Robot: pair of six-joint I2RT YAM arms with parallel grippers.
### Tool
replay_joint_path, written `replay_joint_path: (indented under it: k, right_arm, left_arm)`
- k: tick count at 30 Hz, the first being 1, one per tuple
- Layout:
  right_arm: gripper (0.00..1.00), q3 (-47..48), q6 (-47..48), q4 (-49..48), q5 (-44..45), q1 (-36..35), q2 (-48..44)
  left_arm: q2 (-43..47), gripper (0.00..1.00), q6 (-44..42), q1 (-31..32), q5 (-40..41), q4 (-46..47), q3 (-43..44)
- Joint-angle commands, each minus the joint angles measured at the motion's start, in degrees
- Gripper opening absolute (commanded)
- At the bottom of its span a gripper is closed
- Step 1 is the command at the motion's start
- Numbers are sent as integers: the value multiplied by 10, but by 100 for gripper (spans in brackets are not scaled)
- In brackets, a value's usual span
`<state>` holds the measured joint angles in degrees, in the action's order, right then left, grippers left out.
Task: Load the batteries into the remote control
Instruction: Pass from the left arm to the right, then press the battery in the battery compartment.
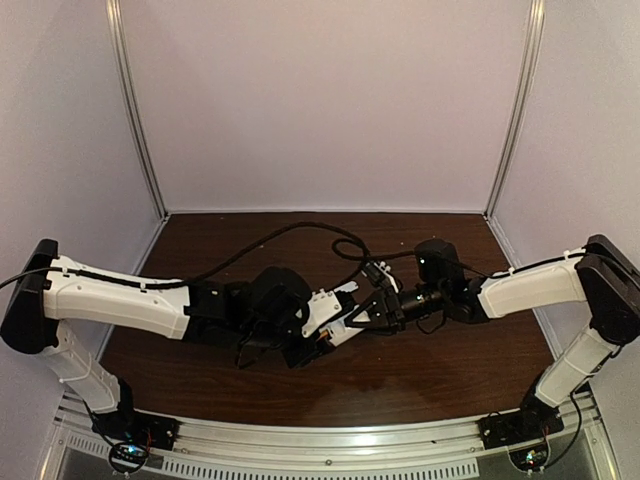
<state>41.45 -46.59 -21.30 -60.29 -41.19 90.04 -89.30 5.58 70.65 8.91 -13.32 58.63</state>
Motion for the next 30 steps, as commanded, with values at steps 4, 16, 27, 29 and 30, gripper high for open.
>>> replay_joint_path:
  k: [4,16,27,29,30]
  right_arm:
    - [35,5,-35,-62,-10,-10,11]
    - [0,9,-44,-75,-7,-2,-1]
    - [0,4,-75,-129,71,6,-34]
    - [0,3,-87,-141,85,6,-34]
    - [0,4,-92,-144,91,6,-33]
  left_arm:
    - [18,22,-15,5,-1,38,11]
    - [62,71,91,-2,62,17,-8]
    - [226,97,389,-72,-11,179,-194]
    - [224,97,425,-72,-12,194,-198]
    - [217,97,446,-73,-7,189,-192]
